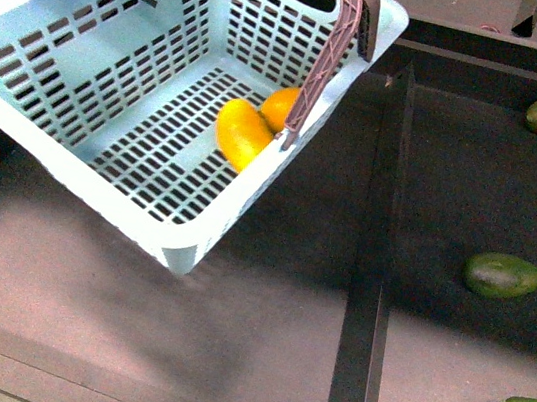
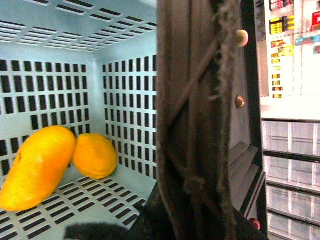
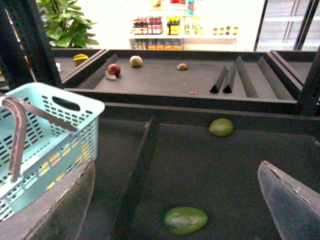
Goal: Pick lemon and mango into basket
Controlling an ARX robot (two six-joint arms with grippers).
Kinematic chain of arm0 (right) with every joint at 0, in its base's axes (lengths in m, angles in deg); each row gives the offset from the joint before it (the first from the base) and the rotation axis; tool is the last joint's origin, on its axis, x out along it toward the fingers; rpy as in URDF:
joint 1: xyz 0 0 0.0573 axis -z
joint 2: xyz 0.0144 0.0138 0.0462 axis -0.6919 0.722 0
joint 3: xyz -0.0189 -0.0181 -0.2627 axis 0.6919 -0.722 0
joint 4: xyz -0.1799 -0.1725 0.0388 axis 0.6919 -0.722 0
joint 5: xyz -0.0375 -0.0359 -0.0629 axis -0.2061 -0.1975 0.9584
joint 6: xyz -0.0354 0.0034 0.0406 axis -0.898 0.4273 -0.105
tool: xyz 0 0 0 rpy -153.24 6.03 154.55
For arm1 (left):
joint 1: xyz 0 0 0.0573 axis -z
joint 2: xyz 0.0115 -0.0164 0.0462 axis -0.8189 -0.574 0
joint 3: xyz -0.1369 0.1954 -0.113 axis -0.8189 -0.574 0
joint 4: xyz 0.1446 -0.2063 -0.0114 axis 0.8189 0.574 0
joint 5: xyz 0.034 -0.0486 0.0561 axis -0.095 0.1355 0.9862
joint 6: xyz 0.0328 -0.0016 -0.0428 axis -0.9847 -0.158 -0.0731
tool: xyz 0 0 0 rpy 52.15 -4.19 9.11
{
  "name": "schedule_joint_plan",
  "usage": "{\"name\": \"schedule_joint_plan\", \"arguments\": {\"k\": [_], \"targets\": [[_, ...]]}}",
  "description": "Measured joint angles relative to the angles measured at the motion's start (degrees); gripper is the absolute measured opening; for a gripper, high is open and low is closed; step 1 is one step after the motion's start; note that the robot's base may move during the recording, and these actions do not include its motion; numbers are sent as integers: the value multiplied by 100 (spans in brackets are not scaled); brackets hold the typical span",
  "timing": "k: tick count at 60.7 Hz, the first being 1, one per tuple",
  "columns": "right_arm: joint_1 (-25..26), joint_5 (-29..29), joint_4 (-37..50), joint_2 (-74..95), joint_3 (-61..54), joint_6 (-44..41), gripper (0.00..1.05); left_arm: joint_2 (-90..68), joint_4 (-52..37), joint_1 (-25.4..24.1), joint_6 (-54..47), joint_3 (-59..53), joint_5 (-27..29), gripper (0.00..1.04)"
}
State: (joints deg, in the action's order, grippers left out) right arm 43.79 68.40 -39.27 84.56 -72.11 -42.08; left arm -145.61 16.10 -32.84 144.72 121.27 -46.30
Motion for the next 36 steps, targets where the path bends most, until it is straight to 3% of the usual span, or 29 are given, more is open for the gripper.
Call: {"name": "schedule_joint_plan", "arguments": {"k": [25, 36], "targets": [[0, 0, 0, 0, 0, 0, 96, -153, 328, -116, 398, -81, 52, 5], [0, 0, 0, 0, 0, 2, 96, 31, 645, -142, 564, -236, 144, 43]]}}
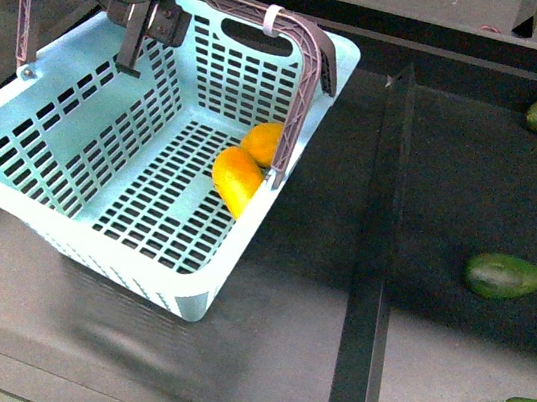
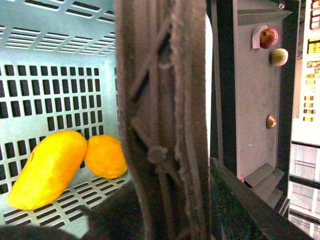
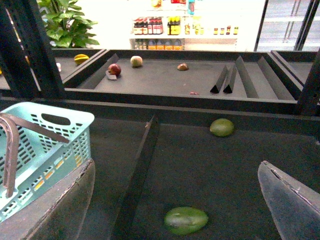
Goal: Pick lemon and mango into basket
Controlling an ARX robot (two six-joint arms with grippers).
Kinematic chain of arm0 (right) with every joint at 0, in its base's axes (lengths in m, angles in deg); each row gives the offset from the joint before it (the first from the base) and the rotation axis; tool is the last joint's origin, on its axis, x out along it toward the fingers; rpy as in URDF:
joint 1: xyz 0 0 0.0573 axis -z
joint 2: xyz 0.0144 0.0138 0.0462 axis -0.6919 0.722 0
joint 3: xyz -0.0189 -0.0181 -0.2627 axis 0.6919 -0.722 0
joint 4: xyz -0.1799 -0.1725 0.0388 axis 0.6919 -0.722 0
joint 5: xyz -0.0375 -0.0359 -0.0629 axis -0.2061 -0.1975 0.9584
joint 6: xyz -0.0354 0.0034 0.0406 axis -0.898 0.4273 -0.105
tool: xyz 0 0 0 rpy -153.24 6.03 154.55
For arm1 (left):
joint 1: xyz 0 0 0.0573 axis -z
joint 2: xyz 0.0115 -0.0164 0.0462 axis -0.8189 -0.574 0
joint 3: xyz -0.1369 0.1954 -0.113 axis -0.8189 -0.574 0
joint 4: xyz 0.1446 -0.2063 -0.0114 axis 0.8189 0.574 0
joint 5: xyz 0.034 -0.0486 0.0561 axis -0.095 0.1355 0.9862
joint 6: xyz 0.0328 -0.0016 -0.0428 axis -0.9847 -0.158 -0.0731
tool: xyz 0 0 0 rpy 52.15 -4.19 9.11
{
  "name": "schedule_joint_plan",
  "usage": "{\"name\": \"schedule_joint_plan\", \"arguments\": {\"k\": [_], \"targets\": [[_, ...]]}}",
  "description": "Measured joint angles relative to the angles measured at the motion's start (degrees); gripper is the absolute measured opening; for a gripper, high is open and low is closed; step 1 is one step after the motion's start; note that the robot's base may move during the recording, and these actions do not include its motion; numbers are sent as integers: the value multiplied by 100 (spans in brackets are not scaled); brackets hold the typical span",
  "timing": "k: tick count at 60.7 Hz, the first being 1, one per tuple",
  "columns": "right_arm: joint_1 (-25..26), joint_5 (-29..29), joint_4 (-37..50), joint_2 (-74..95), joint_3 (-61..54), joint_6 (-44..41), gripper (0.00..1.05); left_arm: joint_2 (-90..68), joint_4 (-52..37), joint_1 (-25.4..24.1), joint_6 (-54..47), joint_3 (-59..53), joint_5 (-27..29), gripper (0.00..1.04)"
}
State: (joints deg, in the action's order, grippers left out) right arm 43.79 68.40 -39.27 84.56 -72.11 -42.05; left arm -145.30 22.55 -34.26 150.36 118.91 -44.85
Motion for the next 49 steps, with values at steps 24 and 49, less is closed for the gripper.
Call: {"name": "schedule_joint_plan", "arguments": {"k": [24, 49], "targets": [[0, 0, 0, 2, 0, 0, 96, 1661, 1176, -46, 68, -1335, 761, 97], [0, 2, 0, 2, 0, 0, 96, 4256, -5517, -1023, -8631, -5921, -883, 11]]}}
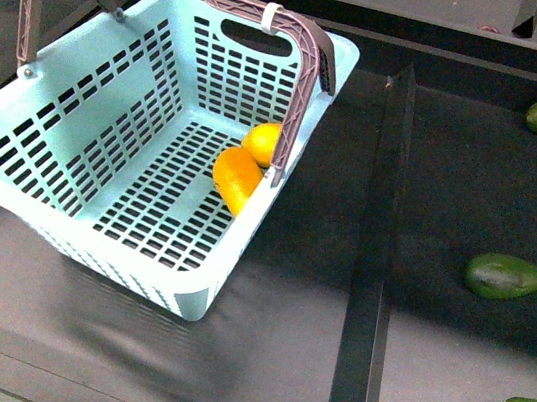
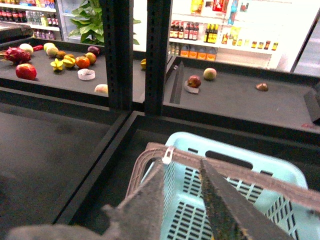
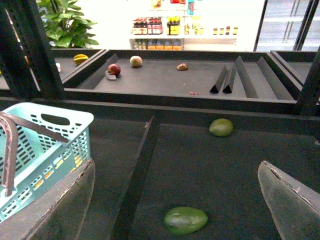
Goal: Pick lemon and mango into basket
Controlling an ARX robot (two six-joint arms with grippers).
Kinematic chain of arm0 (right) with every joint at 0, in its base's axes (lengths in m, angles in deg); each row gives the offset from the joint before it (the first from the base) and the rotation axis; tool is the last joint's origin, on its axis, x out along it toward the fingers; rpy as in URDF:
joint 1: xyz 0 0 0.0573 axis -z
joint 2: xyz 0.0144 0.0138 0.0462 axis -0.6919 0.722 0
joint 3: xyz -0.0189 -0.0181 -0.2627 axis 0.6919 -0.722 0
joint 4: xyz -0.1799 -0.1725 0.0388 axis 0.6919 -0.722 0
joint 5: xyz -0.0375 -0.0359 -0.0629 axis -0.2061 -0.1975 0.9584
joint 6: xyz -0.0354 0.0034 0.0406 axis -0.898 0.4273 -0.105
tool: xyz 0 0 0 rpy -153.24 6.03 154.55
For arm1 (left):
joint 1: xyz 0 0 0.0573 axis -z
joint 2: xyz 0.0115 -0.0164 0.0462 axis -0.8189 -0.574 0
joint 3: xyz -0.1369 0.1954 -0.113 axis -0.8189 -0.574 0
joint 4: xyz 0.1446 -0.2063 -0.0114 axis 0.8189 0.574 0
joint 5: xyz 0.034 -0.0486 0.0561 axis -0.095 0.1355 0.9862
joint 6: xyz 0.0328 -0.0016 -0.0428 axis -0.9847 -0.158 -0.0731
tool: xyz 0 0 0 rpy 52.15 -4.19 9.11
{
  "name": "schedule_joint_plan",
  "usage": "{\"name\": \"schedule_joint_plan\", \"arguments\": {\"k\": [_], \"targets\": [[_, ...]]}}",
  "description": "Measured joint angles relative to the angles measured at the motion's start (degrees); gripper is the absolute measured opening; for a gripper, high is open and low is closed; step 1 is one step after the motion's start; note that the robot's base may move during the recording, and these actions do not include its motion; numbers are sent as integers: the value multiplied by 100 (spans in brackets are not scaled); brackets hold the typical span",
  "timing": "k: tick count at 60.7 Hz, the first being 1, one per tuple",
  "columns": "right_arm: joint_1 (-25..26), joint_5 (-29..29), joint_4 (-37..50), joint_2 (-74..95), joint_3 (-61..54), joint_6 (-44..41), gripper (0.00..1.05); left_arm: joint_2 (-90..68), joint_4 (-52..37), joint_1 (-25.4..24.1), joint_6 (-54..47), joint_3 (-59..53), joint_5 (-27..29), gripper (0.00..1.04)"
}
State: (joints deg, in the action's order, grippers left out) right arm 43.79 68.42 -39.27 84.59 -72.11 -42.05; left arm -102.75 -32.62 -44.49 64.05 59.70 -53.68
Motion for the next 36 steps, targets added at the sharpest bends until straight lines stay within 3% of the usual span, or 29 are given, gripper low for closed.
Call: {"name": "schedule_joint_plan", "arguments": {"k": [2, 19, 27, 36], "targets": [[0, -2, 0, 0, 0, 0, 96, 254, 9, -87, -107, -208, -109, 3], [0, -2, 0, -2, 0, -2, 96, 1379, 120, -507, -245, -1226, -496, 4], [0, 0, 0, 0, 0, 0, 96, 2404, 861, -1008, -262, -1512, -949, 4], [0, -2, 0, 0, 0, -2, 96, 3320, 1626, -1023, -269, -1661, -1008, 4]]}}
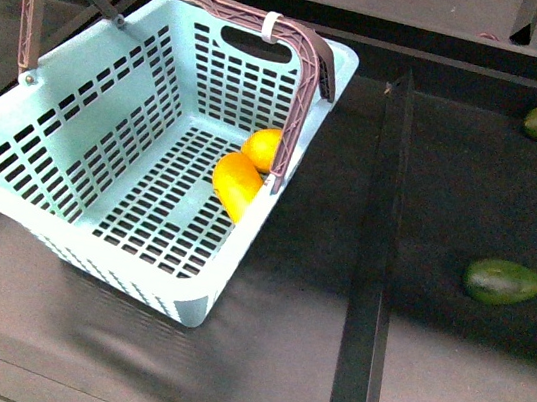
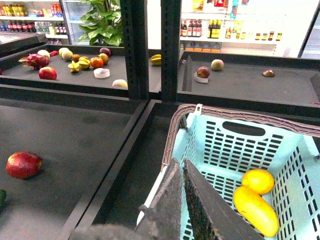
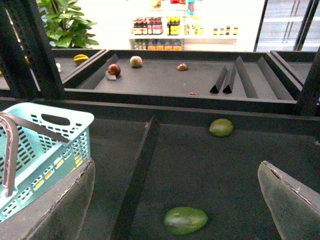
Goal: Pick lemon and mango into basket
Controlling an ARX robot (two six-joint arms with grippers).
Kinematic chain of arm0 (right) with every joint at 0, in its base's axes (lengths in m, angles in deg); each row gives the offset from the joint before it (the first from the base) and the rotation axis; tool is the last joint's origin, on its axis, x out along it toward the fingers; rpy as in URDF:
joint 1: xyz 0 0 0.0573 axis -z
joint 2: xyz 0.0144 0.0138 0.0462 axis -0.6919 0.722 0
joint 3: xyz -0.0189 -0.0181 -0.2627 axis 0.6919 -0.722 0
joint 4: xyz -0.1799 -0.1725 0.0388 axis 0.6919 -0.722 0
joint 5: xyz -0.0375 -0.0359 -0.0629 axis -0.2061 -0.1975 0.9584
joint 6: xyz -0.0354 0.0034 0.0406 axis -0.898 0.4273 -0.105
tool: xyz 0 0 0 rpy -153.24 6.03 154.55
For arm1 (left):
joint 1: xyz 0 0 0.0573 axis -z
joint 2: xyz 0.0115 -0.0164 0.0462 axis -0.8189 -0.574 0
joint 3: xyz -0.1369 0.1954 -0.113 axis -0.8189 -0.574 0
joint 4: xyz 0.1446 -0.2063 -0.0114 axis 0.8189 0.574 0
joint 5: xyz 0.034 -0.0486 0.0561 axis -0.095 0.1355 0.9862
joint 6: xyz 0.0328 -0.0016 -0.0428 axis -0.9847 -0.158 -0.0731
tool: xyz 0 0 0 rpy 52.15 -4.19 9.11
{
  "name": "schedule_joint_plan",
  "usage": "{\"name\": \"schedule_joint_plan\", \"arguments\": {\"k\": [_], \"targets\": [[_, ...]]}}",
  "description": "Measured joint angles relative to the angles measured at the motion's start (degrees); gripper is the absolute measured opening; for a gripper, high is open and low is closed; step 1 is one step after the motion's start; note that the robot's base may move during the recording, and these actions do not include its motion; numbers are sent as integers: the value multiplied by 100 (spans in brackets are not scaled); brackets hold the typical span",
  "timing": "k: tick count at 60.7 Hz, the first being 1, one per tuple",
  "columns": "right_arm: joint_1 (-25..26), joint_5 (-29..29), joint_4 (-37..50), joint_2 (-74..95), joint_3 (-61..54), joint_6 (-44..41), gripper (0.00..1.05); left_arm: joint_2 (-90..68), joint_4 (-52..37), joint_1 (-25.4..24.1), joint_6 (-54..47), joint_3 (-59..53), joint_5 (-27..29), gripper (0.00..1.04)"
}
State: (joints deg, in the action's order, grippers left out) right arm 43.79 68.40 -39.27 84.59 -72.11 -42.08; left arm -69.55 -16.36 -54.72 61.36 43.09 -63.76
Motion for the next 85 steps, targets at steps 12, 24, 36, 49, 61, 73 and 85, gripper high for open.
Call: {"name": "schedule_joint_plan", "arguments": {"k": [12, 24, 36, 49, 61, 73, 85], "targets": [[0, 0, 0, 0, 0, 2, 96, 962, 848, 0, 0, -50, 0, 4], [0, 0, 0, 0, 0, 2, 96, 1742, 1569, 0, 0, -50, -2, 4], [0, 0, 0, 0, 0, 2, 96, 2404, 2205, 0, 0, -52, -2, 4], [0, 0, 0, 0, 0, 2, 96, 2931, 2730, 0, 0, -52, 0, 4], [0, 0, 0, 0, 0, 2, 96, 3294, 3088, 0, 0, -52, 0, 4], [0, 2, 0, 0, 0, 0, 96, 4299, 4175, 0, -2, -50, -2, 4], [0, 0, 0, 0, 0, 0, 96, 4385, 4205, 0, -2, -50, 0, 4]]}}
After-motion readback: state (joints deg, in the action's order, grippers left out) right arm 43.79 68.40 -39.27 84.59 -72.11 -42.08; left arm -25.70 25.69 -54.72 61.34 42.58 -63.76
